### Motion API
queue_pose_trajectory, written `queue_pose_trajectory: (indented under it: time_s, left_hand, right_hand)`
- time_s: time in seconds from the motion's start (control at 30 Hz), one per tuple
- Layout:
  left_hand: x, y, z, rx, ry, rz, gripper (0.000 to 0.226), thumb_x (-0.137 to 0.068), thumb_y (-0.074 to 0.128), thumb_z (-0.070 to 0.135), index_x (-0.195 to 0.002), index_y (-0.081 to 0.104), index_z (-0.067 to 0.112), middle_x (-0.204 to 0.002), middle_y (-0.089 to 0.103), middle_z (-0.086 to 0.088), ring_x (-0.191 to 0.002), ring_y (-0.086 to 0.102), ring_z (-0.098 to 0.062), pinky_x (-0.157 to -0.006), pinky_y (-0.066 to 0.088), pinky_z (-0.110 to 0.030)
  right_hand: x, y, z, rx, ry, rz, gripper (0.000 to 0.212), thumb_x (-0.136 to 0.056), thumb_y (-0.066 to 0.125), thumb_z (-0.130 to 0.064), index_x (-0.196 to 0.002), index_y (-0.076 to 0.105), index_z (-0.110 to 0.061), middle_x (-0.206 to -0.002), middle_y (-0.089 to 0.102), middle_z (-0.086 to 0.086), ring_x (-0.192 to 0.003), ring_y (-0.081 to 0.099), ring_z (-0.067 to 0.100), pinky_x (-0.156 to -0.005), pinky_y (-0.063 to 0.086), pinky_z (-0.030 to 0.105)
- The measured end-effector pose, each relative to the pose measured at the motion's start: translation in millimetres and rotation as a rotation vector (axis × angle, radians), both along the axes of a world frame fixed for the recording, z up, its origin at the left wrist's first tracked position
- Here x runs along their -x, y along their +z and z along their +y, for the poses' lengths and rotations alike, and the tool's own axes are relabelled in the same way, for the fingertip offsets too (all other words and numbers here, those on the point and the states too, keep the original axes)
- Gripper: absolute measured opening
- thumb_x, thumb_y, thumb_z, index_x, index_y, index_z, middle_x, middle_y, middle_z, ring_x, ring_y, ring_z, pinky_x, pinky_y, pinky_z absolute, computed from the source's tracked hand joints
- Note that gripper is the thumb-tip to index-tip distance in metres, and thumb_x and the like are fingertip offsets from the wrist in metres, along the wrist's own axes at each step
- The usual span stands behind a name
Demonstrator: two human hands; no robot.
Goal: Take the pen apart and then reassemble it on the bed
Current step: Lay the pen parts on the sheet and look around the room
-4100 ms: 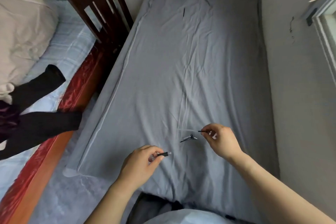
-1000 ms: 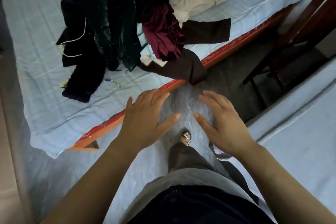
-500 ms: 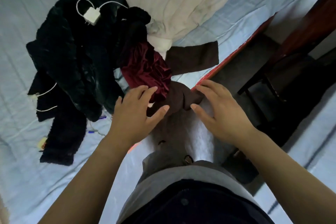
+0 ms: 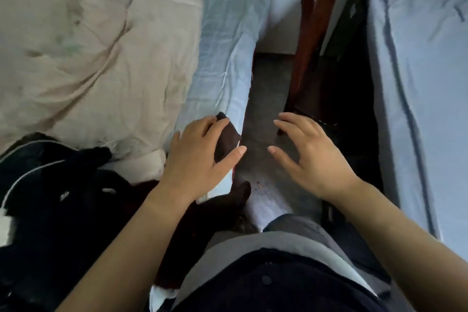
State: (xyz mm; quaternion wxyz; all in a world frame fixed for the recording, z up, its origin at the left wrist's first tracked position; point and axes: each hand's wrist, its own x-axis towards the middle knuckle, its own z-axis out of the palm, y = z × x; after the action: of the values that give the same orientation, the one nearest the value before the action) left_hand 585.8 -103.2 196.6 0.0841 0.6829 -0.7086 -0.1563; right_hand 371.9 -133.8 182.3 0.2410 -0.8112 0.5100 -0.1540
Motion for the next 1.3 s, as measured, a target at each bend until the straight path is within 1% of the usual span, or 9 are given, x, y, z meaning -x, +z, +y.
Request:
queue_pose_trajectory:
  time_s: [0.1, 0.23, 0.3, 0.4, 0.57, 0.73, 0.93, 1.1, 1.3]
  left_hand:
    - [7, -3, -47, -0.014, -0.141, -0.018, 0.066, -0.083, 0.030, 0.067, -0.135, 0.036, 0.026, -0.141, 0.043, -0.002, -0.130, 0.038, -0.022, -0.104, 0.035, -0.053]
    - [33, -4, -107, -0.011, -0.298, 0.006, 0.072, -0.080, 0.026, 0.069, -0.137, 0.036, 0.026, -0.142, 0.041, 0.000, -0.132, 0.036, -0.019, -0.106, 0.033, -0.053]
    - [51, -5, -134, -0.020, -0.369, 0.011, 0.074, -0.079, 0.023, 0.069, -0.137, 0.034, 0.025, -0.142, 0.041, 0.001, -0.132, 0.035, -0.018, -0.106, 0.033, -0.053]
    - [82, -9, -179, -0.021, -0.435, 0.026, 0.071, -0.082, 0.026, 0.067, -0.138, 0.034, 0.024, -0.141, 0.041, 0.001, -0.132, 0.035, -0.018, -0.107, 0.032, -0.052]
    - [148, -11, -266, 0.007, -0.530, 0.015, 0.075, -0.079, 0.022, 0.069, -0.138, 0.033, 0.024, -0.141, 0.042, 0.002, -0.132, 0.036, -0.018, -0.105, 0.034, -0.052]
    - [225, -2, -346, 0.049, -0.619, 0.032, 0.073, -0.081, 0.024, 0.068, -0.138, 0.034, 0.024, -0.141, 0.043, 0.000, -0.131, 0.037, -0.019, -0.103, 0.037, -0.054]
    - [298, -2, -433, 0.035, -0.752, 0.014, 0.074, -0.080, 0.023, 0.069, -0.137, 0.034, 0.023, -0.141, 0.043, -0.001, -0.132, 0.037, -0.020, -0.103, 0.037, -0.054]
    - [374, -11, -528, 0.026, -0.870, 0.001, 0.068, -0.083, 0.030, 0.067, -0.136, 0.035, 0.024, -0.141, 0.043, -0.002, -0.130, 0.038, -0.022, -0.102, 0.036, -0.054]
    - [460, -28, -642, 0.044, -1.028, -0.043, 0.073, -0.079, 0.026, 0.069, -0.134, 0.037, 0.023, -0.138, 0.046, -0.002, -0.127, 0.041, -0.025, -0.099, 0.038, -0.053]
  right_hand:
    - [15, -1, -14, -0.019, -0.157, 0.002, 0.056, -0.087, 0.046, -0.047, -0.133, 0.042, -0.015, -0.143, 0.041, 0.004, -0.135, 0.032, 0.022, -0.112, 0.030, 0.043]
    - [39, -2, -38, 0.001, -0.327, 0.000, 0.057, -0.086, 0.041, -0.051, -0.132, 0.042, -0.017, -0.142, 0.042, 0.004, -0.133, 0.031, 0.020, -0.109, 0.027, 0.033]
    - [53, -4, -53, 0.002, -0.399, 0.005, 0.057, -0.085, 0.040, -0.052, -0.131, 0.042, -0.018, -0.142, 0.042, 0.003, -0.133, 0.031, 0.019, -0.107, 0.026, 0.032]
    - [78, -9, -86, 0.011, -0.491, 0.001, 0.057, -0.085, 0.040, -0.052, -0.131, 0.043, -0.018, -0.142, 0.043, 0.002, -0.133, 0.033, 0.020, -0.106, 0.026, 0.031]
    - [136, -6, -160, 0.023, -0.561, 0.003, 0.054, -0.087, 0.045, -0.047, -0.131, 0.043, -0.016, -0.142, 0.043, 0.005, -0.132, 0.035, 0.023, -0.109, 0.032, 0.038]
    - [204, 13, -229, 0.060, -0.664, 0.004, 0.050, -0.087, 0.050, -0.042, -0.129, 0.045, -0.015, -0.140, 0.044, 0.006, -0.131, 0.037, 0.025, -0.106, 0.035, 0.040]
    - [267, 6, -283, 0.004, -0.771, 0.026, 0.052, -0.087, 0.046, -0.046, -0.131, 0.043, -0.018, -0.142, 0.041, 0.002, -0.132, 0.035, 0.023, -0.104, 0.037, 0.041]
    - [322, 3, -356, 0.024, -0.870, 0.097, 0.053, -0.087, 0.043, -0.049, -0.130, 0.042, -0.018, -0.142, 0.042, 0.004, -0.130, 0.037, 0.026, -0.101, 0.038, 0.044]
    - [382, -2, -448, -0.018, -0.949, 0.189, 0.051, -0.089, 0.045, -0.047, -0.130, 0.041, -0.018, -0.141, 0.043, 0.004, -0.129, 0.039, 0.027, -0.102, 0.040, 0.046]
